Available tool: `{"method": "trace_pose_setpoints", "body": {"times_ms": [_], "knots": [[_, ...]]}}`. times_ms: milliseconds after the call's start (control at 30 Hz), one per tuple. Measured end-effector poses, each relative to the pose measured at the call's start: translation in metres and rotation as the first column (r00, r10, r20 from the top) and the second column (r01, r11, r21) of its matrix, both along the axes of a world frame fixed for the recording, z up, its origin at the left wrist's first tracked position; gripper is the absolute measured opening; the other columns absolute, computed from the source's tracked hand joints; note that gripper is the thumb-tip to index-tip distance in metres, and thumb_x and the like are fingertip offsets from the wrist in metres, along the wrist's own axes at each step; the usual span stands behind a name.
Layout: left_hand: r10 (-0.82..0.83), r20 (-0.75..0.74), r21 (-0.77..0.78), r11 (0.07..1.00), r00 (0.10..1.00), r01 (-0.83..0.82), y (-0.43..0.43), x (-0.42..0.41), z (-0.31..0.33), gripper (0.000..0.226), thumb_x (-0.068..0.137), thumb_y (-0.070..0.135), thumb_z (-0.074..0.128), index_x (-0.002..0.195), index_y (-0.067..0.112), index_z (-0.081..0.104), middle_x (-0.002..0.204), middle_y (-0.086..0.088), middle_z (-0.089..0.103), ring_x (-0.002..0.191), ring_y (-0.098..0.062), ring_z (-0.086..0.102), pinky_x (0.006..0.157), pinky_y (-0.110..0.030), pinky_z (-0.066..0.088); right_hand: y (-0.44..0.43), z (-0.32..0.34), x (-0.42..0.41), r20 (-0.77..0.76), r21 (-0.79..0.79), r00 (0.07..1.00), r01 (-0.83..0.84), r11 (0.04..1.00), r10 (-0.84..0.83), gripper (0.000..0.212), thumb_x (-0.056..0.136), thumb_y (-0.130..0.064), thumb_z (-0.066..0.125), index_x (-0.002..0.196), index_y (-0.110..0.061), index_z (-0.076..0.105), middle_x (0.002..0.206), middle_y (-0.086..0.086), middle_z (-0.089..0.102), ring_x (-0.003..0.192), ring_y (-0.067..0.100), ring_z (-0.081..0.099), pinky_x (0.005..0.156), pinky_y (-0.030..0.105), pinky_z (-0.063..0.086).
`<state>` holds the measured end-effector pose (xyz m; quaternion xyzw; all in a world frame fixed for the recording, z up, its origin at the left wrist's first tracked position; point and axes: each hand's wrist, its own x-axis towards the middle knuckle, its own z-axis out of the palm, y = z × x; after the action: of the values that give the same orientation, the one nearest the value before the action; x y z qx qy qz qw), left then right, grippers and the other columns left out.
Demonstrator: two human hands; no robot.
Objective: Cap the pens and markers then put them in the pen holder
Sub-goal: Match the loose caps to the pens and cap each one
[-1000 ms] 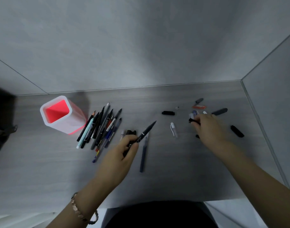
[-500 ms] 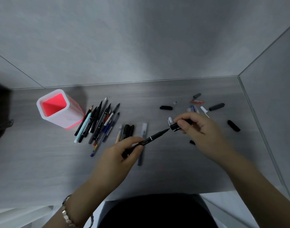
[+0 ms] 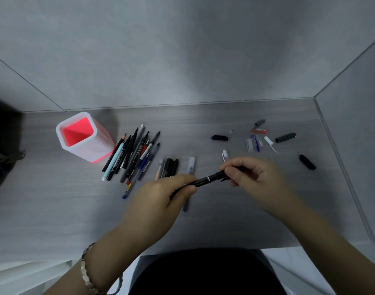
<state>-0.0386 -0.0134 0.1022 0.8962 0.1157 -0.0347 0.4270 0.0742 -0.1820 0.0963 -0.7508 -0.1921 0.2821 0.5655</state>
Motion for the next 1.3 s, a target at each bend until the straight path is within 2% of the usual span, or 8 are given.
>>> {"method": "trace_pose_setpoints", "body": {"times_ms": [167,433,600,667,767,1000,1167,1300], "knots": [[0.066,-0.121,-0.134,0.987,0.990,-0.083,-0.007,-0.002,-0.005,0.025,0.089,0.025,0.053,0.078,0.048,0.056,0.059,0.024,0.057,0.057,-0.003,0.049,0.055,-0.018,0.036,0.000,-0.006,-0.007,-0.022,-0.004,1.000,-0.016,1.000,0.016,0.023,0.082,-0.005,0.060,0.075,-0.025,0.066,0.058,-0.016,0.066,0.055,-0.004,0.056,0.058,0.009,0.047],[-0.063,-0.222,-0.035,0.998,0.973,0.056,-0.013,0.001,-0.004,0.017,0.092,0.033,0.045,0.084,0.032,0.060,0.054,0.006,0.049,0.054,-0.006,0.047,0.054,-0.018,0.036,-0.011,-0.023,0.007,-0.124,-0.066,0.989,-0.087,0.994,0.078,0.019,0.081,0.002,0.058,0.081,-0.013,0.070,0.053,-0.011,0.068,0.051,-0.003,0.058,0.051,0.006,0.044],[0.085,-0.619,-0.460,0.767,0.781,-0.448,0.021,-0.005,-0.015,0.034,0.096,0.024,0.038,0.073,0.012,0.061,0.034,0.007,0.035,0.032,-0.002,0.025,0.033,-0.012,0.021,-0.050,-0.040,0.061,0.044,-0.138,0.977,0.211,0.968,-0.206,0.041,0.084,-0.002,0.056,0.067,-0.036,0.071,0.062,-0.014,0.070,0.056,-0.002,0.060,0.058,0.004,0.046],[0.130,-0.608,-0.451,0.755,0.783,-0.475,0.029,-0.007,-0.022,0.034,0.097,0.023,0.036,0.077,0.010,0.059,0.035,0.007,0.037,0.033,-0.002,0.027,0.035,-0.013,0.023,-0.056,-0.053,0.078,0.103,-0.288,0.983,0.175,0.941,-0.152,0.033,0.084,-0.004,0.058,0.075,-0.034,0.069,0.075,-0.002,0.069,0.065,0.001,0.061,0.061,0.003,0.046],[0.221,-0.495,-0.368,0.823,0.840,-0.433,0.020,0.002,-0.032,0.027,0.096,0.022,0.039,0.078,0.016,0.058,0.046,0.005,0.047,0.041,-0.006,0.040,0.043,-0.018,0.035,-0.042,-0.082,0.086,0.173,-0.505,0.983,0.137,0.852,-0.055,0.017,0.081,-0.001,0.062,0.096,-0.005,0.068,0.095,0.012,0.066,0.091,0.019,0.058,0.071,0.016,0.043],[0.317,-0.441,-0.313,0.822,0.840,-0.475,0.007,0.017,-0.039,0.013,0.094,0.020,0.042,0.090,0.017,0.054,0.071,0.001,0.058,0.058,-0.010,0.051,0.057,-0.021,0.044,0.000,-0.099,0.096,0.513,-0.644,0.845,0.260,0.720,0.153,0.018,0.080,-0.012,0.064,0.096,-0.005,0.070,0.111,0.019,0.059,0.101,0.035,0.056,0.085,0.035,0.043],[0.338,-0.389,-0.298,0.834,0.857,-0.464,0.004,0.019,-0.038,0.009,0.093,0.022,0.046,0.092,0.019,0.055,0.070,0.004,0.058,0.058,-0.008,0.050,0.056,-0.021,0.040,0.045,-0.106,0.101,0.481,-0.682,0.816,0.119,0.722,0.320,0.034,0.086,-0.015,0.057,0.119,-0.008,0.058,0.120,0.015,0.058,0.115,0.032,0.046,0.094,0.037,0.036],[0.332,-0.356,-0.311,0.839,0.873,-0.446,0.004,0.020,-0.033,0.009,0.092,0.023,0.047,0.086,0.027,0.053,0.071,0.006,0.059,0.062,-0.006,0.052,0.060,-0.020,0.042,0.054,-0.120,0.103,0.432,-0.750,0.811,0.081,0.656,0.394,0.029,0.087,-0.016,0.055,0.114,-0.007,0.059,0.115,0.015,0.059,0.111,0.032,0.048,0.090,0.041,0.041]]}}
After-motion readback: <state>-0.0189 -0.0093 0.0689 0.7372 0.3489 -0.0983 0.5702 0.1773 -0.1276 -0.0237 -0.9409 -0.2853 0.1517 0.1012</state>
